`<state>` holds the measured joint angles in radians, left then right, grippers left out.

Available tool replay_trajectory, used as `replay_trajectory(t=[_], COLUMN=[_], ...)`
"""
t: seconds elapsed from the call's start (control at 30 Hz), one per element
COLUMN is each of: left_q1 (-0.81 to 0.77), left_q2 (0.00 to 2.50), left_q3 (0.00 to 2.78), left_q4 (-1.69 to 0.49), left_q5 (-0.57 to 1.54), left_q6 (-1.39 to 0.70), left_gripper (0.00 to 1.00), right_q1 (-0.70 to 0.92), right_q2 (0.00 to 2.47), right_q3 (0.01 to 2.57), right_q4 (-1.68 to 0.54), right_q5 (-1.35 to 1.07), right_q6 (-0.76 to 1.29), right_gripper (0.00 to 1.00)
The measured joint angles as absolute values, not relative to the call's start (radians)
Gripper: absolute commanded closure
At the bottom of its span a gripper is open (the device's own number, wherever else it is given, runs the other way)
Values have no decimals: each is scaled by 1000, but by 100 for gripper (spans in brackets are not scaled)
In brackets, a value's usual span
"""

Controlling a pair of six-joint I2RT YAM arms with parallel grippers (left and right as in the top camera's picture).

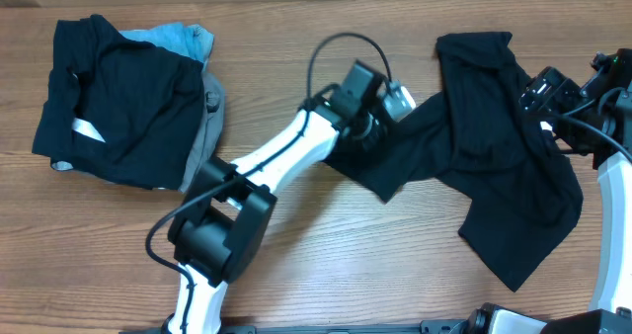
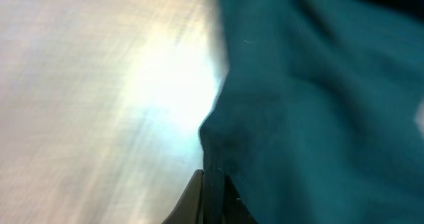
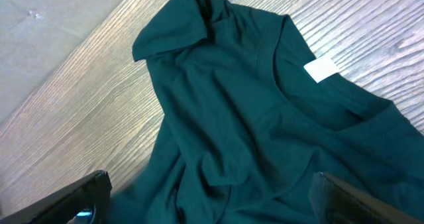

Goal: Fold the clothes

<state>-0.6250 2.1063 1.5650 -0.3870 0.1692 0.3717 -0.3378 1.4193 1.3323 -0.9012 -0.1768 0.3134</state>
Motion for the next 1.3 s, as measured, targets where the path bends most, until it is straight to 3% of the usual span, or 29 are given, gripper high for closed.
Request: replay_trajectory(t=[0.33, 0.5, 0.53, 0.63, 0.67, 0.87, 1.07, 1.13, 1.3], left_q1=[-381, -347, -340, -316, -305, -273, -290, -302, -394], left_q2=[2106, 2106, 2106, 2106, 2106, 2105, 1999, 1980, 1972], left_q3=[1609, 1610, 1610, 1610, 1610, 1623, 1633, 1632, 1529], left_q4=[-166, -97, -90, -39, -21, -160, -697, -784, -787], left_q5=[90, 89, 82, 46, 36, 3, 86, 137, 199], left_q6=[292, 289, 289, 253, 232, 125, 112, 123, 165], left_gripper=[96, 96, 87, 6, 0, 0, 0, 0, 0], right_q1=[-338, -338, -338, -338, -338, -338, -338, -338, -338], right_q2=[1419, 1419, 1419, 1419, 1419, 1419, 1419, 1419, 1419], right_q3=[1332, 1332, 1332, 1332, 1332, 1332, 1332, 1332, 1332], right_q4=[-954, -966, -967, -968, -968, -969, -952, -942, -934], right_q5=[-176, -176, -176, -176, -176, -176, -176, -176, -177], right_q6=[313, 313, 314, 313, 313, 310, 289, 287, 287], right_gripper=[0, 0, 0, 0, 0, 0, 0, 0, 0])
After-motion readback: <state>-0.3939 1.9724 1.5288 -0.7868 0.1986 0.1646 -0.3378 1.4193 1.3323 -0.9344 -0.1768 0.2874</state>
